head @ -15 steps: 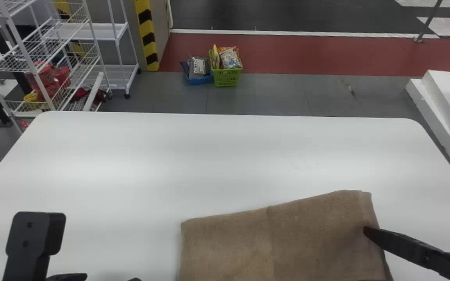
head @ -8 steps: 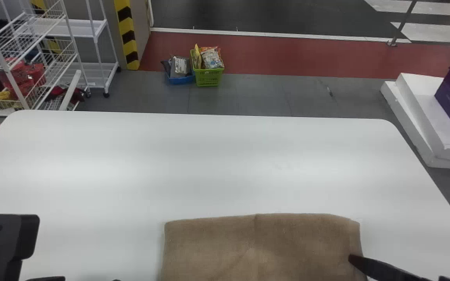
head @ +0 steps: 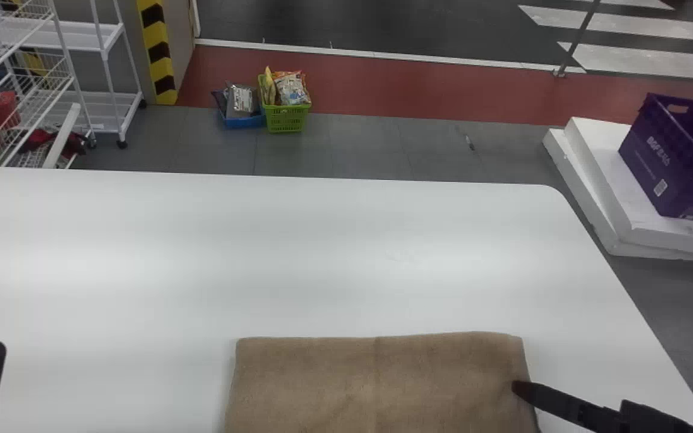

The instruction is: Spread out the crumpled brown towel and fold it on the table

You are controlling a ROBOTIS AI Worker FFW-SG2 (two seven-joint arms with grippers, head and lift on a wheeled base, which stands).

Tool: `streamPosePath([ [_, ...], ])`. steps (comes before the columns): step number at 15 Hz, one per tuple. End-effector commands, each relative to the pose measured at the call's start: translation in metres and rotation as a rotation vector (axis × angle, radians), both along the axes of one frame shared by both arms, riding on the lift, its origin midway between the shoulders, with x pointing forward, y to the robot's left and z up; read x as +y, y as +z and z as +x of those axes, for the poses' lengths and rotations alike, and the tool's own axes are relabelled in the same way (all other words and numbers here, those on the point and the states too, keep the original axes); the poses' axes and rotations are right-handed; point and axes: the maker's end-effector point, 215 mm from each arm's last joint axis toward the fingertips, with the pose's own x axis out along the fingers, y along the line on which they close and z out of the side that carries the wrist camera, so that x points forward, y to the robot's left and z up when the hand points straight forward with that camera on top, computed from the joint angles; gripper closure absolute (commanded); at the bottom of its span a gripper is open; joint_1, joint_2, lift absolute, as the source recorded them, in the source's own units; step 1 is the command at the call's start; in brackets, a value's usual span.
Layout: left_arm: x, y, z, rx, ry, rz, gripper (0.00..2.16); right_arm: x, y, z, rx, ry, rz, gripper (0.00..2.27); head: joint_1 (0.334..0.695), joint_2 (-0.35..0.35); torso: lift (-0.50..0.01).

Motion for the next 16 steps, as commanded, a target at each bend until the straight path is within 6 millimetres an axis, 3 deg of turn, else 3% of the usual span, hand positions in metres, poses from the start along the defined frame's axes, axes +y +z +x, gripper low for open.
streamPosePath([
  [1,-0.001,0.003,-0.002,0.0,-0.002,0.0,0.09,-0.001,-0.011,0.0,0.029,-0.01,0.01,1.48,0.695,-0.171,-0.127],
  [2,0.0,0.004,-0.002,-0.004,0.001,0.004,0.09,-0.001,-0.015,0.0,0.036,-0.011,0.013,1.31,0.695,-0.173,-0.127],
  [3,-0.001,0.005,-0.001,-0.006,0.0,0.004,0.09,-0.004,-0.018,-0.002,0.046,-0.019,0.007,0.97,0.695,-0.174,-0.127],
  [4,-0.001,0.005,-0.001,-0.006,-0.001,0.003,0.09,-0.006,-0.02,-0.003,0.051,-0.023,0.0,0.37,0.695,-0.175,-0.127],
  [5,-0.001,0.006,-0.001,-0.009,-0.001,0.003,0.09,-0.01,-0.019,-0.003,0.05,-0.03,-0.003,0.0,0.695,-0.178,-0.127],
  [9,-0.001,0.01,0.0,-0.018,-0.003,0.002,0.09,-0.027,-0.01,-0.003,0.031,-0.066,-0.024,0.06,0.695,-0.209,-0.127],
  [11,-0.001,0.011,0.002,-0.021,-0.004,0.0,0.09,-0.038,-0.002,0.008,0.009,-0.066,-0.04,0.07,0.695,-0.223,-0.127],
  [16,-0.002,0.012,0.003,-0.024,-0.005,-0.001,0.09,-0.04,-0.015,0.03,0.046,-0.012,-0.072,0.08,0.695,-0.241,-0.127],
])
